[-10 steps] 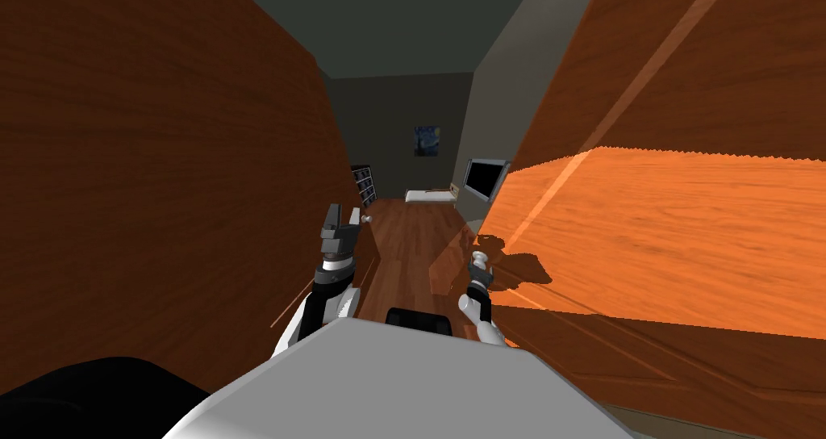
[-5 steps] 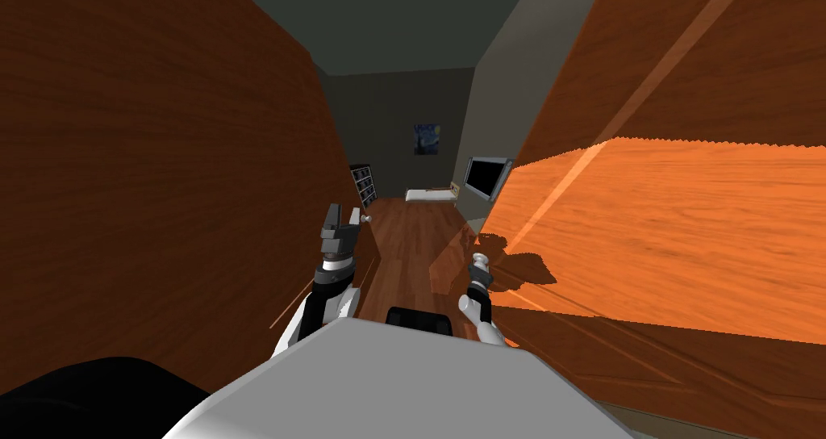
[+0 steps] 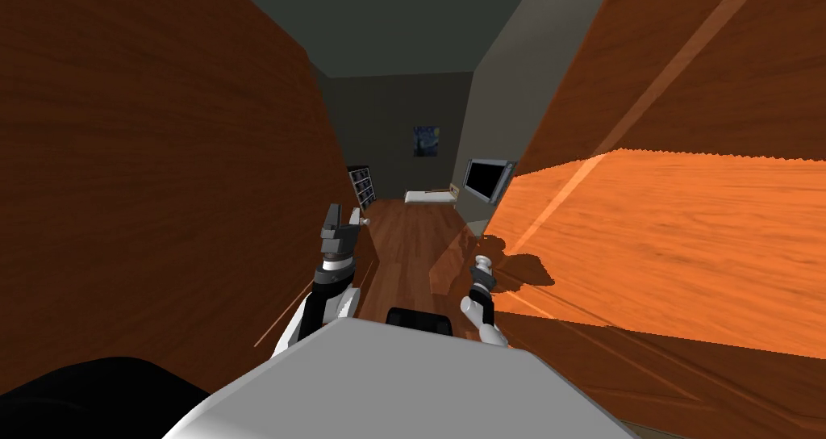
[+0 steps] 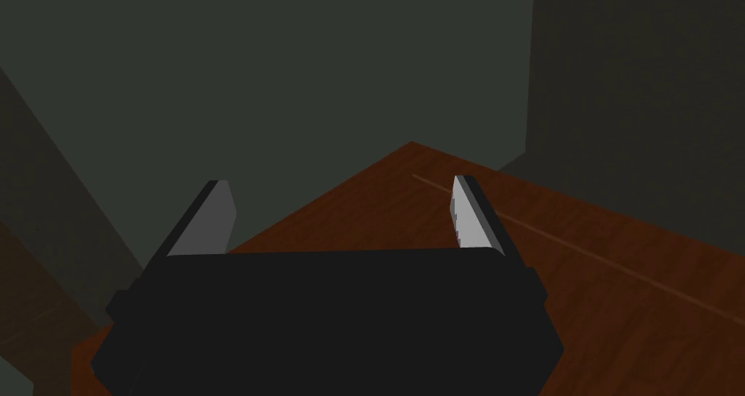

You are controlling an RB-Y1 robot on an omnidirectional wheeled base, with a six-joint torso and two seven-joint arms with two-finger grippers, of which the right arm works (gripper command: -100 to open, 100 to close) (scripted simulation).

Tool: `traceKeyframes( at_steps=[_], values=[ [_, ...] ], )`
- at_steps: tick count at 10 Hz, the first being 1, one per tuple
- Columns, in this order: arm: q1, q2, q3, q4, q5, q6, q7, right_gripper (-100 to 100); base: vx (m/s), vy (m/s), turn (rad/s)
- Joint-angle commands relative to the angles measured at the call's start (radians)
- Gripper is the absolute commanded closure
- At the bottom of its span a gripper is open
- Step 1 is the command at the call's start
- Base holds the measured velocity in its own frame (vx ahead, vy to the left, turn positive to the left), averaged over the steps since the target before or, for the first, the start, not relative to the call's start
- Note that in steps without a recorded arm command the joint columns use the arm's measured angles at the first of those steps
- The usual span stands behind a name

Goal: Push the door open

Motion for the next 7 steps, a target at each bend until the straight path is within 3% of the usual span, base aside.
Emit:
traceKeyframes(
  at_steps=[1,7],
  values=[
    [-0.004,-0.01,-0.016,-0.016,-0.01,-0.005,0.005,100,0.182,-0.028,-0.035],
    [-0.007,-0.01,-0.06,-0.013,-0.046,-0.013,0.005,100,0.181,-0.03,-0.03]
  ],
)
